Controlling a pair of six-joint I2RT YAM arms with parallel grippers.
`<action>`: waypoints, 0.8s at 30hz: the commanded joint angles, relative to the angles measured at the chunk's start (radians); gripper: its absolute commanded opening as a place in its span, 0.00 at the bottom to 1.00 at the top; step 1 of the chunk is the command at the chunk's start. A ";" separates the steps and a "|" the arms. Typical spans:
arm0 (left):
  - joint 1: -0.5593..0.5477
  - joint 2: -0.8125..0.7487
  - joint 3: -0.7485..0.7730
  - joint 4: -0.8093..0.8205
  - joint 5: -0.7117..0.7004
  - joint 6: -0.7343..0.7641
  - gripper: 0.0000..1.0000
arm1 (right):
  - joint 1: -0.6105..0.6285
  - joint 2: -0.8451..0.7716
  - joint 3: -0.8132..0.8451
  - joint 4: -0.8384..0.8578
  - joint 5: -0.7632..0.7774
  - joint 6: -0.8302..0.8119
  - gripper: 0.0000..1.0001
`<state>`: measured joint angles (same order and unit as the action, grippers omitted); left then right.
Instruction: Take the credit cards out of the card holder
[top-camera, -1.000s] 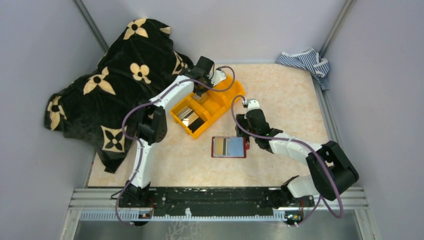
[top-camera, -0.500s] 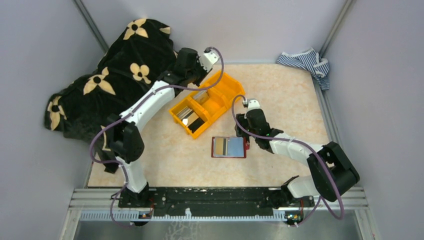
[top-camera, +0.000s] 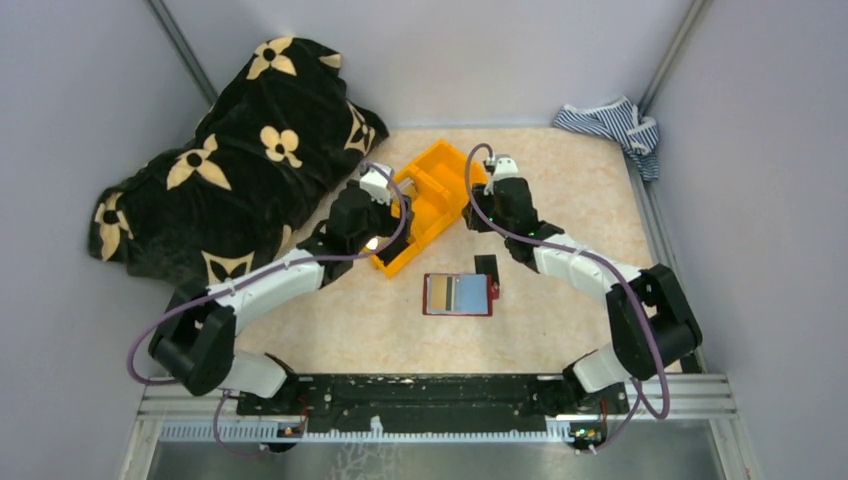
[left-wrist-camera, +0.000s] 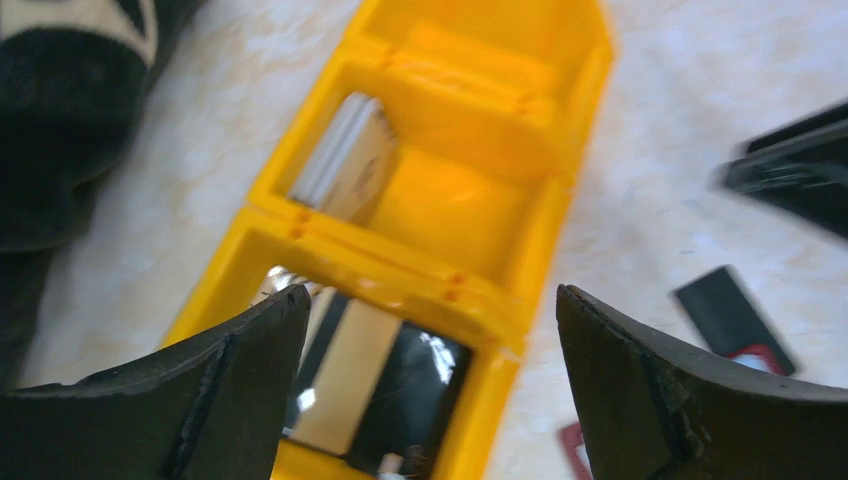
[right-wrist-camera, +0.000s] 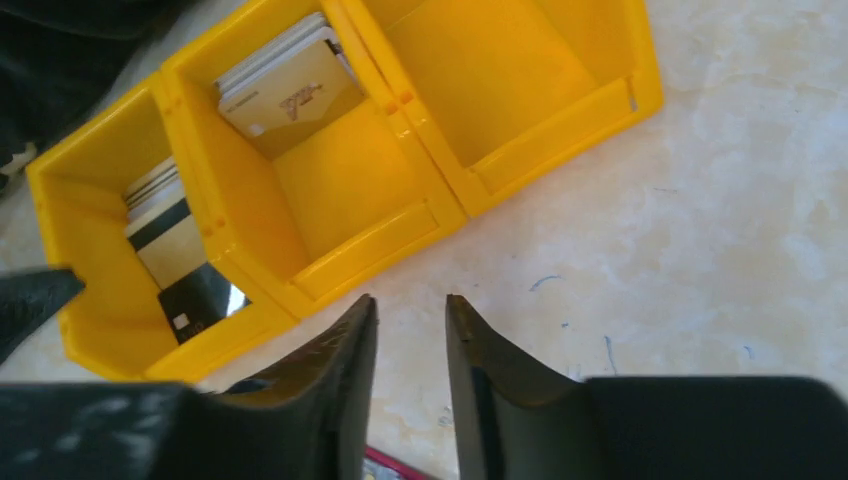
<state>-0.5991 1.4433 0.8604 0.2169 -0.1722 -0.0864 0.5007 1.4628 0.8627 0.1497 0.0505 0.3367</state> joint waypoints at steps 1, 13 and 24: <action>-0.127 -0.100 -0.077 0.202 -0.076 -0.046 0.99 | 0.004 0.009 0.001 0.055 -0.119 -0.005 0.44; -0.341 -0.053 -0.332 0.398 0.090 -0.066 0.83 | 0.013 -0.140 -0.187 0.060 -0.153 0.023 0.41; -0.391 0.043 -0.393 0.417 0.148 -0.151 0.72 | 0.057 -0.230 -0.293 0.026 -0.244 0.029 0.45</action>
<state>-0.9867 1.4540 0.4923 0.5735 -0.0662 -0.1841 0.5289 1.2747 0.6254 0.1474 -0.1303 0.3519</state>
